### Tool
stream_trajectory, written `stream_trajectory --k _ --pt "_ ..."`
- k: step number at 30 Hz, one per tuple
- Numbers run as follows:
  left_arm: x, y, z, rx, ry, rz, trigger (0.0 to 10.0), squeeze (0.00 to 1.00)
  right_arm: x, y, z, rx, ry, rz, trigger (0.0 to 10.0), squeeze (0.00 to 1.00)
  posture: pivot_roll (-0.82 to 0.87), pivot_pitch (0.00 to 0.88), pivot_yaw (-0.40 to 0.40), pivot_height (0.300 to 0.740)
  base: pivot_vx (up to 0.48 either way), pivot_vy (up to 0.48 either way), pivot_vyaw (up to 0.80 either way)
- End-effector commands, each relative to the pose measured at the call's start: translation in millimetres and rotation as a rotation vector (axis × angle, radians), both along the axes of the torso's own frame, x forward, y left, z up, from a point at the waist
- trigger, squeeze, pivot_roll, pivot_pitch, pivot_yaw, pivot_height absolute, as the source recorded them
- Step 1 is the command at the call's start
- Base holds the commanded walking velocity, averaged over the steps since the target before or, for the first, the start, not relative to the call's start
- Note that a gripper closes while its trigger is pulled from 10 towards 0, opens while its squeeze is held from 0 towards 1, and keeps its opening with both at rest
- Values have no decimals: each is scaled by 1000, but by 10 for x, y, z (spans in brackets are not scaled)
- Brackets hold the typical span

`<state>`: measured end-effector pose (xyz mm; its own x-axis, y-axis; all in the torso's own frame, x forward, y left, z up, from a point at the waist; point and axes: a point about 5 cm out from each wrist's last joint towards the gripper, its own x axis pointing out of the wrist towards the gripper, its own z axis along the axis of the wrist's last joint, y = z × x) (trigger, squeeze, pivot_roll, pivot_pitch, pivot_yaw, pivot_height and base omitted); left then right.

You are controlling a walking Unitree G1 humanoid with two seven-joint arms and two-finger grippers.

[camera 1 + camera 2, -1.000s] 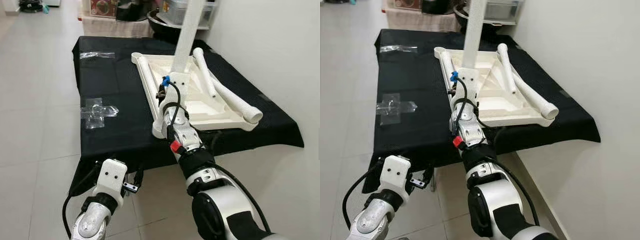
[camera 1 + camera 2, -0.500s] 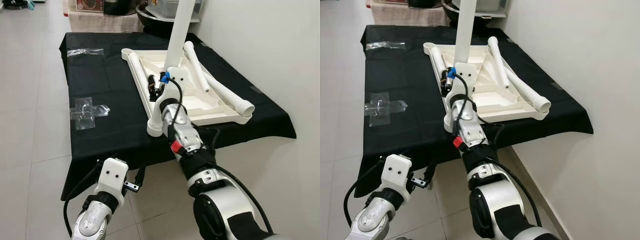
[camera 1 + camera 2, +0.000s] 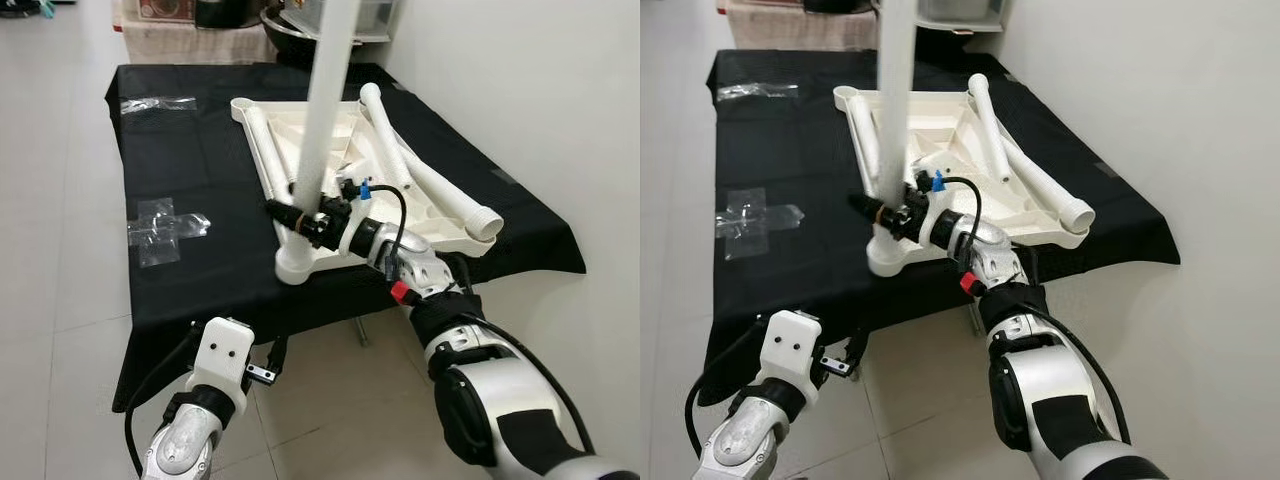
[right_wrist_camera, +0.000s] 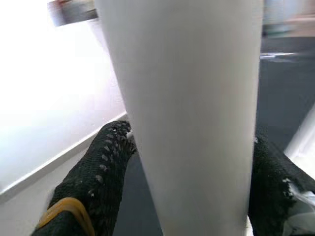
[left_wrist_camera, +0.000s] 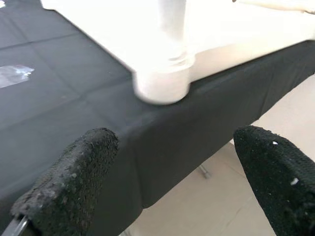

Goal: Building children table

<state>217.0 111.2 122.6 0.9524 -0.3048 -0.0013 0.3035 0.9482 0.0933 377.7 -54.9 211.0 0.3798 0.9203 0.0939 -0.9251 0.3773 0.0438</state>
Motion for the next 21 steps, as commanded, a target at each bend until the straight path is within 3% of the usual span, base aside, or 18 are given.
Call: stream_trajectory --k 1,3,10,11,15,21 --pt "-20 -21 -33 -6 20 -2 10000 0 -78 142 -18 -39 2 143 10000 0 148 111 -160 740 0 0 0" --pt "-23 -24 -32 -7 20 -2 10000 0 -105 200 50 -52 -31 248 10000 0 152 111 -165 740 0 0 0" --pt "-23 -23 -32 -8 22 2 10000 0 -110 370 99 -123 -82 254 10000 0 148 113 -168 740 0 0 0" --pt "-24 -24 -32 -8 21 2 10000 0 -109 381 105 -126 -91 247 0 0 148 113 -168 740 0 0 0" --pt "-23 -25 -31 -11 23 3 10000 0 -76 475 147 -109 -115 134 0 0 145 113 -168 740 0 0 0" --pt "-23 -30 -33 -11 23 2 10000 0 -17 488 187 -79 -123 -3 0 0 141 111 -169 740 0 0 0"
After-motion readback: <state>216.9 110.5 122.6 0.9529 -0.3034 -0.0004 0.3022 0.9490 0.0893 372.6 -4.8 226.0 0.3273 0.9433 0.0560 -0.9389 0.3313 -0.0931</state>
